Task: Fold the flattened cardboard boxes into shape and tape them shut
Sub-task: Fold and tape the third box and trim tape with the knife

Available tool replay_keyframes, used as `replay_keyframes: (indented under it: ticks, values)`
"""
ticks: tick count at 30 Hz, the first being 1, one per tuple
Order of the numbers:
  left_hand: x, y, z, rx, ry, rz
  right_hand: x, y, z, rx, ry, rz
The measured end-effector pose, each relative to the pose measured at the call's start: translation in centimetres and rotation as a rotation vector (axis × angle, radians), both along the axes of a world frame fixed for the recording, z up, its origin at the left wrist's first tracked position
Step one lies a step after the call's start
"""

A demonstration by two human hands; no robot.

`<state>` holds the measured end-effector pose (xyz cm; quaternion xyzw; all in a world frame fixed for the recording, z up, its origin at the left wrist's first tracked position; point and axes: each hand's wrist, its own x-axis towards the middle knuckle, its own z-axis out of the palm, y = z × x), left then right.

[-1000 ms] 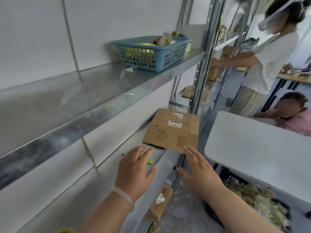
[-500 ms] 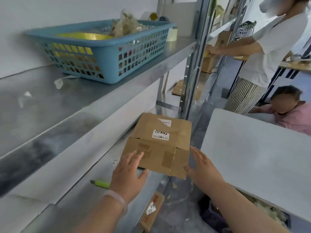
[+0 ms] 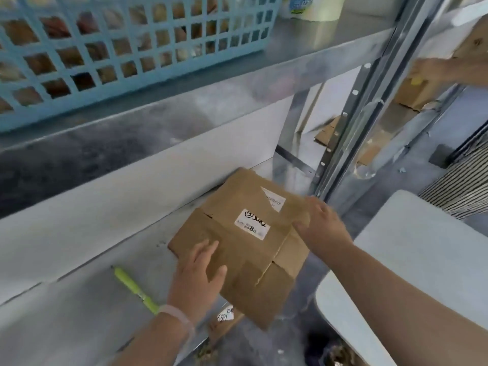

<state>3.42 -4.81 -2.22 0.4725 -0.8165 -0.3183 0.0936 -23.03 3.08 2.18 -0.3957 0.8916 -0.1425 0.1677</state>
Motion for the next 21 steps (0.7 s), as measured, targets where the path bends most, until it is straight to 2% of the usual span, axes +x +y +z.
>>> replay_keyframes:
  ticks: [3, 5, 9, 13, 18, 21]
  values:
    - [0.7, 2.2, -0.4, 0.022, -0.037, 0.103, -1.6, -2.6, -0.8, 0.046, -0.004, 0.091]
    - [0.6, 3.5, -0.3, 0.141, -0.032, 0.195, -2.1, -3.7, -1.4, 0.069, -0.029, 0.119]
    - [0.4, 2.8, -1.5, 0.37, 0.112, 0.415, -2.4, -4.7, -1.8, 0.114, -0.027, 0.105]
    - [-0.2, 1.8, -1.5, 0.549, 0.364, 0.543, -3.1, -5.5, -1.4, 0.007, -0.062, 0.037]
    - [-1.1, 1.4, 0.4, 0.603, 0.686, 0.715, -3.0, -5.3, 0.0, -0.138, -0.225, -0.025]
    - [-1.0, 0.5, 1.5, 0.527, 0.725, 0.723, -2.4, -4.7, 0.8, -0.238, -0.28, -0.029]
